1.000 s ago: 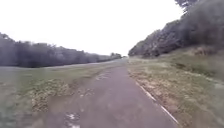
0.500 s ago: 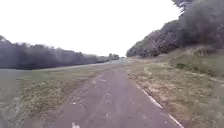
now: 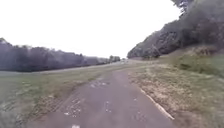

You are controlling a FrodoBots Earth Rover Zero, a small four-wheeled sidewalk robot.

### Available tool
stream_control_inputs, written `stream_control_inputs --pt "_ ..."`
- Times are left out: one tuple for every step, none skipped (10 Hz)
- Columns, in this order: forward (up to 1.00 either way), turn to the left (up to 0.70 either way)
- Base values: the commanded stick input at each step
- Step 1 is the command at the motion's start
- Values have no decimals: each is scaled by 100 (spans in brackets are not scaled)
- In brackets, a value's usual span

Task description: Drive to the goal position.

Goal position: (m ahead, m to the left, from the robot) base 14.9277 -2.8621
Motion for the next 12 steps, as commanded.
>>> stream_control_inputs --pt "60 -14" --pt "60 -14" --pt "60 1" --pt "60 1" --pt "60 1" --pt "60 1" --pt "60 1" --pt "60 1" --pt "60 1" --pt "60 1" --pt "60 -2" --pt "60 -11"
